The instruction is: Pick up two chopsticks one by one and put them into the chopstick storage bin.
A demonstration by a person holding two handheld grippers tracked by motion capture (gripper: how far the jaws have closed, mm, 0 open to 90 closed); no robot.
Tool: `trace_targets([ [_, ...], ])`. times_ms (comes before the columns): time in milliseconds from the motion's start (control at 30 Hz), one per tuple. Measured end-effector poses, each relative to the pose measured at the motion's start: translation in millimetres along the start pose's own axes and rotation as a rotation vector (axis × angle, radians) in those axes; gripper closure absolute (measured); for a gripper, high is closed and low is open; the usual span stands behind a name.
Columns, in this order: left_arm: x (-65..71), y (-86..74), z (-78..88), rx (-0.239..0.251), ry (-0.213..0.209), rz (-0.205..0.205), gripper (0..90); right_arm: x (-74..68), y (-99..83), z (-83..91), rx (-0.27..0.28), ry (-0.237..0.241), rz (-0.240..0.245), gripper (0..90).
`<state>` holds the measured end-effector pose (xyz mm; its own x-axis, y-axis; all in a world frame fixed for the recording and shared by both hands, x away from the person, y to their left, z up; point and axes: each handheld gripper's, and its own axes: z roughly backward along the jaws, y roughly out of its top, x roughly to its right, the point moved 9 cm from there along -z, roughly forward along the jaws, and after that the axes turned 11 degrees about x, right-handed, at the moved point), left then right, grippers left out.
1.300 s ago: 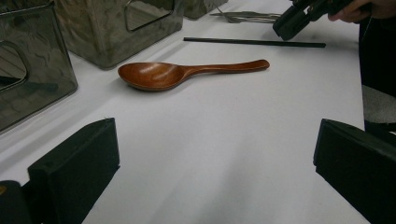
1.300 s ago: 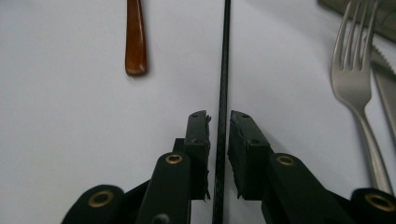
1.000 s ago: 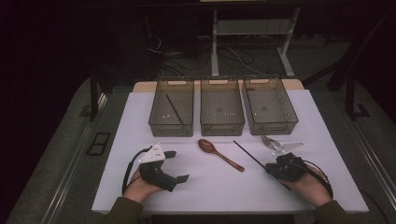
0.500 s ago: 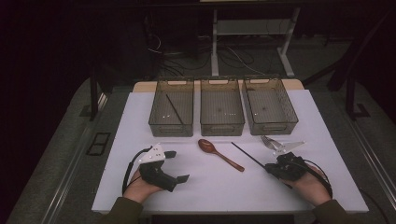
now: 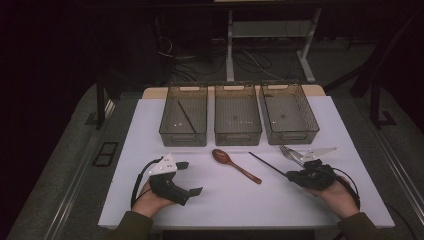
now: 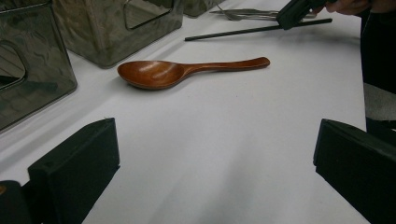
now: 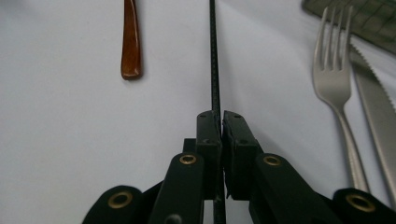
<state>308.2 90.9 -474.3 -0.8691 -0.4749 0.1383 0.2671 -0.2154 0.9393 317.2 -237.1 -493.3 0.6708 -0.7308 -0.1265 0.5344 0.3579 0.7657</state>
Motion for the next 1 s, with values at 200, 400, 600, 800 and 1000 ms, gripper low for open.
trace_targets([
  [200,-0.2,-0.1,-0.1,-0.001,0.001,0.001,0.0,-0.4,4.5,4.6,0.024,0.014,-0.005,84.6],
  [400,0.1,0.0,-0.1,-0.001,0.001,0.001,0.0,-2.5,9.5,8.6,0.055,0.033,0.003,84.7],
  [600,-0.2,0.0,0.0,0.000,0.002,0.004,0.0,-3.6,17.8,15.1,0.090,0.039,0.009,84.7],
  [800,0.2,-0.1,-0.7,-0.003,0.000,0.002,0.0,-5.6,27.6,22.7,0.130,0.053,0.004,84.7],
  [1000,0.3,-0.1,-1.5,0.001,0.002,0.004,0.0,-10.1,41.6,27.8,0.173,0.074,0.009,84.7],
])
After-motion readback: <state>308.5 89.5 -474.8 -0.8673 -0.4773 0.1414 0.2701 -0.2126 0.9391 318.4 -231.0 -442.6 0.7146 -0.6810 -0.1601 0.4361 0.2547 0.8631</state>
